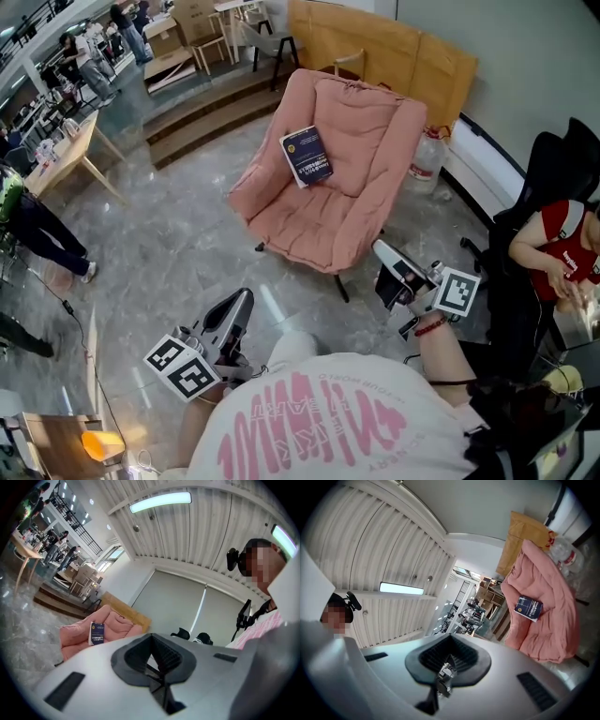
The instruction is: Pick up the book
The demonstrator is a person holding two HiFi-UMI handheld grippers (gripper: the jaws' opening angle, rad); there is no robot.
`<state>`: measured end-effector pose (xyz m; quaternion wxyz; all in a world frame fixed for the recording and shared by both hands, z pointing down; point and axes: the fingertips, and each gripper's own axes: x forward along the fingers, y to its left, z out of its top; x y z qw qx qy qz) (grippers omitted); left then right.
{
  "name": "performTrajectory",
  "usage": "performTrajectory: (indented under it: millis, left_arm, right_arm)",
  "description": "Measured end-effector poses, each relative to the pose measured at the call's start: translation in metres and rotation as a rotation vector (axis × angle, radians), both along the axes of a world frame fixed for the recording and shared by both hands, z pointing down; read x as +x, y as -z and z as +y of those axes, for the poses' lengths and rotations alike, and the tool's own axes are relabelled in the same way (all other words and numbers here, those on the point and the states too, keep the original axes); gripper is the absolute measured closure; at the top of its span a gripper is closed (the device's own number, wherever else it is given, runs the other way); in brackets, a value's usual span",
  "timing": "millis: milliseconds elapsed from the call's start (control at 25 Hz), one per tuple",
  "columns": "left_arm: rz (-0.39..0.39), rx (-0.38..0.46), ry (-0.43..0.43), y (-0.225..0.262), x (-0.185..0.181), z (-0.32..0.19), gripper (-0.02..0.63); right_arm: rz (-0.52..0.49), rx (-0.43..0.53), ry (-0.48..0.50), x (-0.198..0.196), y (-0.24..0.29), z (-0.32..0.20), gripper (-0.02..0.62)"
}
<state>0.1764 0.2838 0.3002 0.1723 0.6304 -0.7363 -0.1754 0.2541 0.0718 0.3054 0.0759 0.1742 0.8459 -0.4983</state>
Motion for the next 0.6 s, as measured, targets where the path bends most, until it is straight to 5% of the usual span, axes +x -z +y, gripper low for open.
performTrajectory:
  millis: [600]
  left_arm:
    - [0.039, -0.003, -0.035, -0.009, -0.101, -0.027, 0.598]
  right_arm:
    - [0.012, -0.013, -0.091, -0.075, -0.002, -0.02, 0.586]
